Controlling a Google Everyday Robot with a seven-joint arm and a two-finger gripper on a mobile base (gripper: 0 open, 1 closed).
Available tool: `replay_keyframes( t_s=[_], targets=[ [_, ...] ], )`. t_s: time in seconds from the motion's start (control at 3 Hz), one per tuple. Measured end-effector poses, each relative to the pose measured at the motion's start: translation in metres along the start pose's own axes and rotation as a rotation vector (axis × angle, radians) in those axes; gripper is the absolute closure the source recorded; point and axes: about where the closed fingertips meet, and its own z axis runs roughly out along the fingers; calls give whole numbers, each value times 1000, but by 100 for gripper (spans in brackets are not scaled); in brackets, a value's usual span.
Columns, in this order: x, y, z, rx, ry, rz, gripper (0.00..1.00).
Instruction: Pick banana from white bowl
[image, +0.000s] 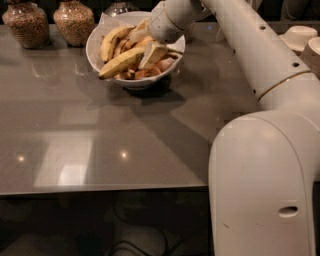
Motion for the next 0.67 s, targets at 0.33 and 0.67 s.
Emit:
replay_keyframes(
  t_s=[0.33,0.67],
  targets=[
    [3,-1,6,-5,3,1,52],
    [3,-1,5,-1,6,-6,76]
  ],
)
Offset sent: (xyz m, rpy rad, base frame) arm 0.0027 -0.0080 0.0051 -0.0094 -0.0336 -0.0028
